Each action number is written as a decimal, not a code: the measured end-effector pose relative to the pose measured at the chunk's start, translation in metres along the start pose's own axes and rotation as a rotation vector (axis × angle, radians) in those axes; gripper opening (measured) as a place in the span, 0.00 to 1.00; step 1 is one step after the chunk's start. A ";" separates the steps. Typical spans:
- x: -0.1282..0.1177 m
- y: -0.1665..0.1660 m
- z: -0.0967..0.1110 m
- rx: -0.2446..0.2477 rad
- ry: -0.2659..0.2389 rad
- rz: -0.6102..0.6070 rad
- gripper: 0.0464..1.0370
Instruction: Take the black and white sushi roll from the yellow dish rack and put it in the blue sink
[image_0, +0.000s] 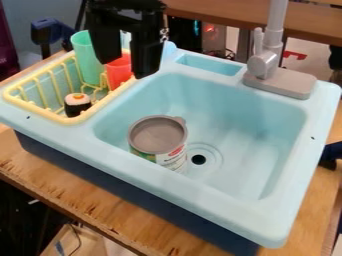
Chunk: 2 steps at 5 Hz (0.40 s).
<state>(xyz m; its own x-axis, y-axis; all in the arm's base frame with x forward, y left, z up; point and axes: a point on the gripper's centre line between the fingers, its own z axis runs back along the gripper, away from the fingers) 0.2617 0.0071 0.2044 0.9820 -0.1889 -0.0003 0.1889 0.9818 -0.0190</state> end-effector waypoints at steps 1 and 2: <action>0.000 0.000 -0.007 -0.006 0.027 0.001 0.97; -0.009 0.013 -0.007 0.007 0.067 -0.027 0.97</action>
<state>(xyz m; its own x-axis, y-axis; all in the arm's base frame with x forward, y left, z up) 0.2558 0.0217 0.1968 0.9741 -0.2161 -0.0667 0.2157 0.9764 -0.0124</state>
